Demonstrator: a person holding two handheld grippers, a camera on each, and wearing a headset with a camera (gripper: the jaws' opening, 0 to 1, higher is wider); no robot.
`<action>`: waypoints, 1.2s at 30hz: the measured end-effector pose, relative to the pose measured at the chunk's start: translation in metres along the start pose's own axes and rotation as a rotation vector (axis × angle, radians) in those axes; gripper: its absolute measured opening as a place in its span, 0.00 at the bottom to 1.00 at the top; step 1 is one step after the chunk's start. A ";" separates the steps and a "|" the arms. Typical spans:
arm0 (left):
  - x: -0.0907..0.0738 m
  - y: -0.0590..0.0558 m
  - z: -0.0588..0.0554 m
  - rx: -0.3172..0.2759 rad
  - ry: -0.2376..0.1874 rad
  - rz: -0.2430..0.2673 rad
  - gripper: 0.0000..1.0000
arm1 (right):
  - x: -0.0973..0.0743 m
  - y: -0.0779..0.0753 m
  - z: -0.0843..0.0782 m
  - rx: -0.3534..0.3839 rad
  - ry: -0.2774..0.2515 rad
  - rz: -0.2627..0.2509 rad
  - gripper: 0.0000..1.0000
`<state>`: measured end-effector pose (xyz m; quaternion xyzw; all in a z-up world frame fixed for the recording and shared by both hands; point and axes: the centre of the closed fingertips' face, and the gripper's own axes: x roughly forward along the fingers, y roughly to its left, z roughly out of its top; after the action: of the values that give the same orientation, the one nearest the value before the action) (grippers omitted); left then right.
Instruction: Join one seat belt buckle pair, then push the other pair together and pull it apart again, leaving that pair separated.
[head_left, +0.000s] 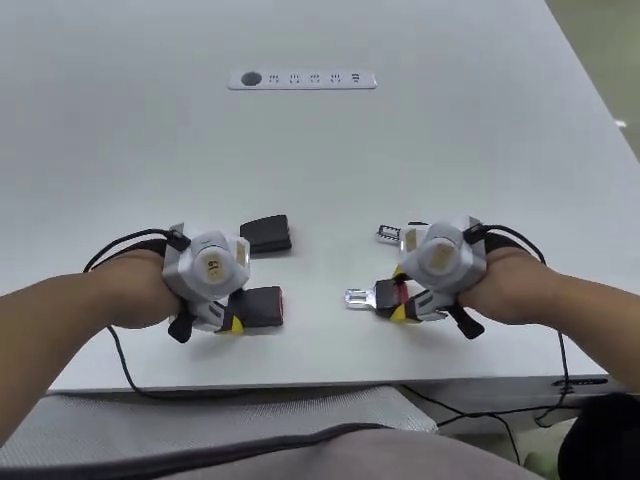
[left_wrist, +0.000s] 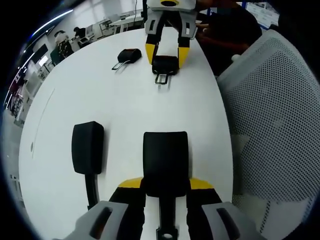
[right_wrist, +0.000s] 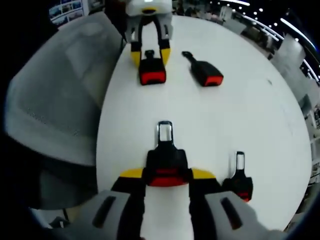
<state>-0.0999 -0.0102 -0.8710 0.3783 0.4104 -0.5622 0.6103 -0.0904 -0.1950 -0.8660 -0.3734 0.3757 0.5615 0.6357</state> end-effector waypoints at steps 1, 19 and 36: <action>0.000 0.000 0.000 0.000 0.000 0.000 0.32 | 0.001 0.001 0.002 0.000 -0.003 0.001 0.33; 0.000 -0.001 0.000 0.010 0.012 -0.001 0.32 | 0.018 0.014 0.039 -0.013 -0.043 0.004 0.33; 0.001 -0.001 0.000 0.028 0.041 -0.010 0.32 | 0.033 0.017 0.072 -0.019 -0.067 0.007 0.32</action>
<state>-0.1010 -0.0107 -0.8718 0.3961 0.4168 -0.5629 0.5937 -0.1005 -0.1144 -0.8654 -0.3589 0.3502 0.5794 0.6426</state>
